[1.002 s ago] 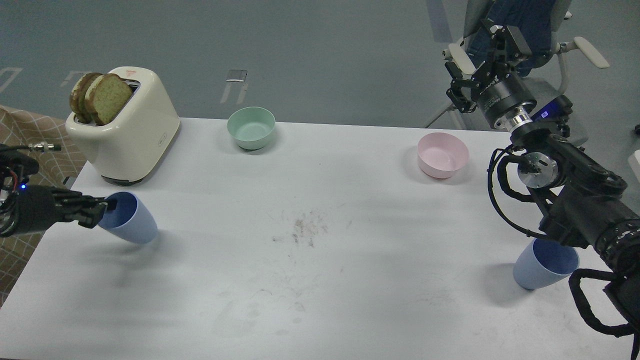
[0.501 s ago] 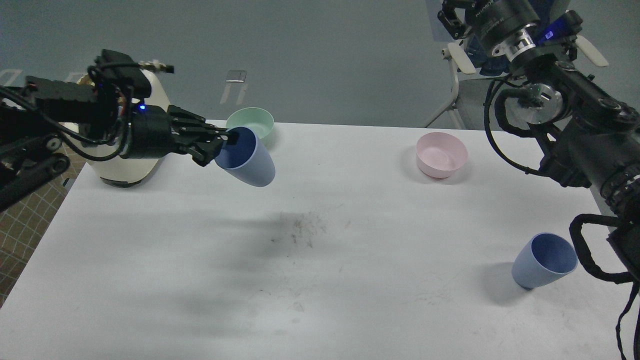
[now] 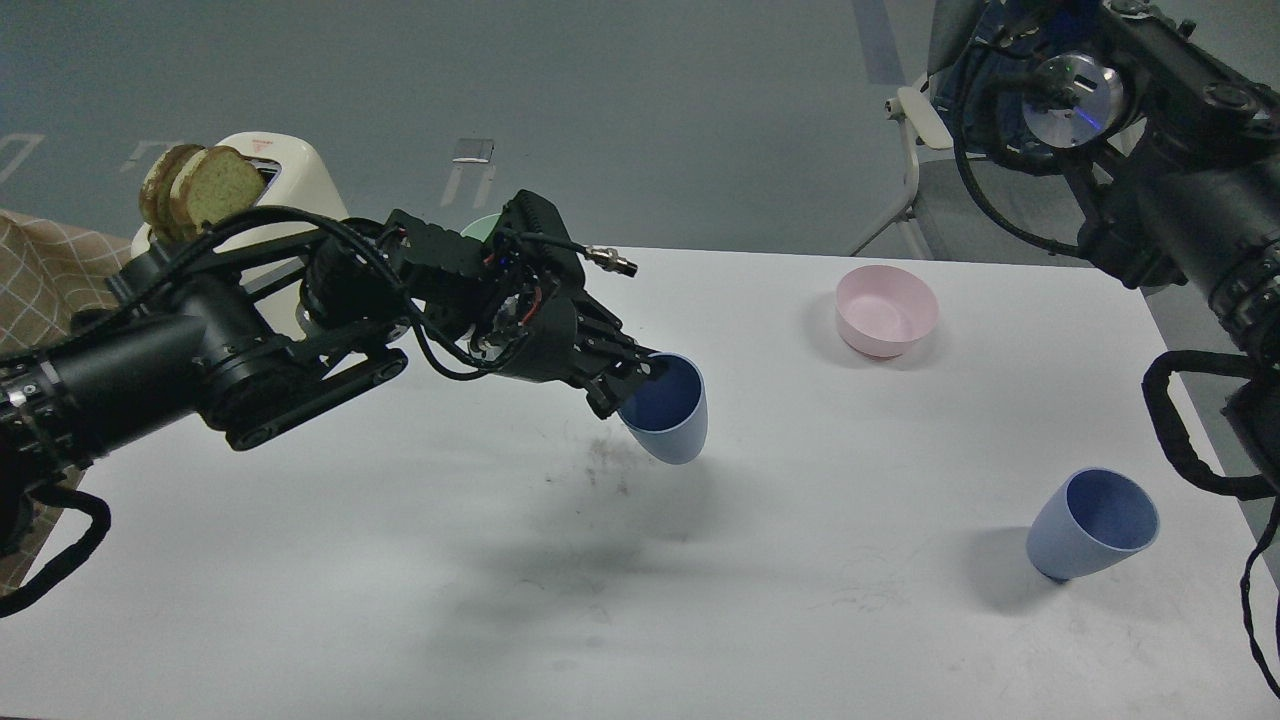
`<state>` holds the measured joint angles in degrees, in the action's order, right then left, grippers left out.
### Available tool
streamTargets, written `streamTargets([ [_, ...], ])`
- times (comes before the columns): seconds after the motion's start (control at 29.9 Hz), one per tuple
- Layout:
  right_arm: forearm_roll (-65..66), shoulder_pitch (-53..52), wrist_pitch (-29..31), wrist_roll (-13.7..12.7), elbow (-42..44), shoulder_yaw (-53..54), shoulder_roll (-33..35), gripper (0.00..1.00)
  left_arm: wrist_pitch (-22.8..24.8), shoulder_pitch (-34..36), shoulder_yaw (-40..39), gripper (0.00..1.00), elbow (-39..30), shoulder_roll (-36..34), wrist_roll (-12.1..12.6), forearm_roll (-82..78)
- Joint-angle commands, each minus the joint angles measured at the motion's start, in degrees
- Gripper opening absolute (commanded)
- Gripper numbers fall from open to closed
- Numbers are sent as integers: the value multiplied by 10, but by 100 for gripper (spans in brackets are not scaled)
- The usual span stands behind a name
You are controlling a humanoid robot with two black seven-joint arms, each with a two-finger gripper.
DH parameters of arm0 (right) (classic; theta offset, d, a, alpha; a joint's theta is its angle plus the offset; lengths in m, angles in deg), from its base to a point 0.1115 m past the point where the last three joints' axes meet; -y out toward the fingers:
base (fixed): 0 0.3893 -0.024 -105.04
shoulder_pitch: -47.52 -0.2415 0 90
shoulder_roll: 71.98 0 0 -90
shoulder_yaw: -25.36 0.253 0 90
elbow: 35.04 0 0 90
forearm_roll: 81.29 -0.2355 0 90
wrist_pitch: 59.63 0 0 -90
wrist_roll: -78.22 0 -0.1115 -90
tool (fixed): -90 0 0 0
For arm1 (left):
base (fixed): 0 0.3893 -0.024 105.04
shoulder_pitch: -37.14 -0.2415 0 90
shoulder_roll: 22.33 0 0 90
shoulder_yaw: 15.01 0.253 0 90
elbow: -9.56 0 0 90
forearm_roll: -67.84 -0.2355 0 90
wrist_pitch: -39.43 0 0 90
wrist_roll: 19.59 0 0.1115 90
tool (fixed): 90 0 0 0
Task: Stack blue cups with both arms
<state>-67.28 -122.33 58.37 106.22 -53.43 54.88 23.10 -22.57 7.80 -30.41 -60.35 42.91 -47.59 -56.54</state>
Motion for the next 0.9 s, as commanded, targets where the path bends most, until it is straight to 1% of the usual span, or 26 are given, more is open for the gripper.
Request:
streamTargets([
  [0.0, 0, 4, 0, 0, 0, -1, -1, 100, 0, 24, 45, 0, 29, 35, 0, -1],
  [0.07, 0, 7, 0, 0, 0, -1, -2, 100, 0, 32, 59, 0, 38, 47, 0, 0],
  [0.23, 0, 10, 0, 0, 0, -1, -2, 100, 0, 38, 66, 0, 72, 78, 0, 0],
  [0.43, 0, 19, 0, 0, 0, -1, -2, 100, 0, 46, 91, 0, 85, 81, 0, -5],
  [0.63, 0, 22, 0, 0, -1, -1, -2, 100, 0, 46, 92, 0, 87, 80, 0, -4],
  [0.67, 0, 22, 0, 0, -1, -1, -2, 100, 0, 45, 92, 14, 87, 81, 0, -4],
  [0.74, 0, 22, 0, 0, -1, -1, -2, 100, 0, 44, 92, 22, 87, 81, 0, -4],
  [0.8, 0, 22, 0, 0, -1, -1, -2, 100, 0, 43, 92, 34, 87, 81, 0, -2],
  [0.84, 0, 22, 0, 0, -1, -1, -2, 100, 0, 43, 92, 39, 87, 81, 0, -2],
  [0.87, 0, 22, 0, 0, -1, -1, -2, 100, 0, 44, 92, 55, 87, 81, 0, -1],
])
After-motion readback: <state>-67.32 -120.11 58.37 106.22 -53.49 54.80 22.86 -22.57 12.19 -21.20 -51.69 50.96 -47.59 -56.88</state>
